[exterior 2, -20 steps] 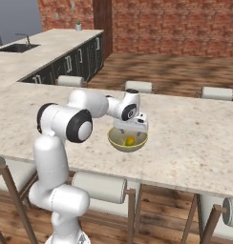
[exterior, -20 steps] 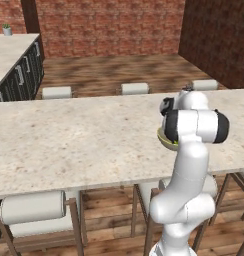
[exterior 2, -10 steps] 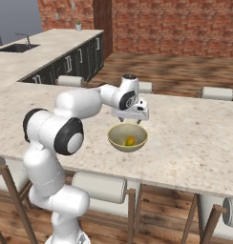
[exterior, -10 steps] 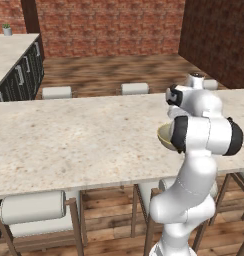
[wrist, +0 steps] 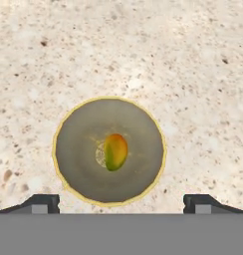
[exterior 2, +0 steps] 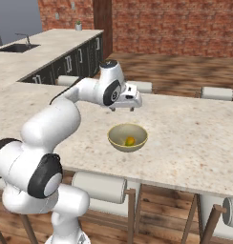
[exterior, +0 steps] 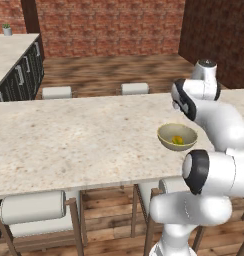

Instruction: Retrieve the mango and pear from the fridge and place them into the bowl on the dining table.

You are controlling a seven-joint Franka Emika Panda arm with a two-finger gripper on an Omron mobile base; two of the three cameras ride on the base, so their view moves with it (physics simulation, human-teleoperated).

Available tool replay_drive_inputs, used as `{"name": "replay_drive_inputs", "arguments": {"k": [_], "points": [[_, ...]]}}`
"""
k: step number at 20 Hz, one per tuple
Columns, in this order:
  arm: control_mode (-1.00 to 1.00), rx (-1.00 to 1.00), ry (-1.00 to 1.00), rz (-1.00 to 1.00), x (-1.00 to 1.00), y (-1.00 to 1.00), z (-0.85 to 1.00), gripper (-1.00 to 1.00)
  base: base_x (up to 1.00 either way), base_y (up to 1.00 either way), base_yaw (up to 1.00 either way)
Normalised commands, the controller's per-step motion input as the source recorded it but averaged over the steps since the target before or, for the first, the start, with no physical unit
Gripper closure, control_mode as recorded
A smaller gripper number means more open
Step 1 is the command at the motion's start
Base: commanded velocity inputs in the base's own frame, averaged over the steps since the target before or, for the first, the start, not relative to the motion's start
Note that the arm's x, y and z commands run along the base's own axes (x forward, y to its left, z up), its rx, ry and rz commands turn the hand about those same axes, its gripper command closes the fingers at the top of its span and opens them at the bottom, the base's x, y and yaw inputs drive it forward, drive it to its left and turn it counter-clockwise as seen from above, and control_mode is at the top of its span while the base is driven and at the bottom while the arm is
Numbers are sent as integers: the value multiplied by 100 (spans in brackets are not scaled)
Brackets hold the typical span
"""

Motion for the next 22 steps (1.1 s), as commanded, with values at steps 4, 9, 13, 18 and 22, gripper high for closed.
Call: {"name": "replay_drive_inputs", "arguments": {"k": [4, 9, 13, 18, 22], "points": [[-100, -11, -7, 0, -97, 34, 68, -100, 0, 0, 0], [-100, -6, -1, 3, -100, 29, 60, -100, 0, 0, 0], [-100, -3, -11, 8, -100, 16, 64, -100, 0, 0, 0], [-100, 0, -19, 13, -100, 9, 49, -100, 0, 0, 0], [-100, 0, -27, 23, -100, 0, 6, -100, 0, 0, 0]]}}
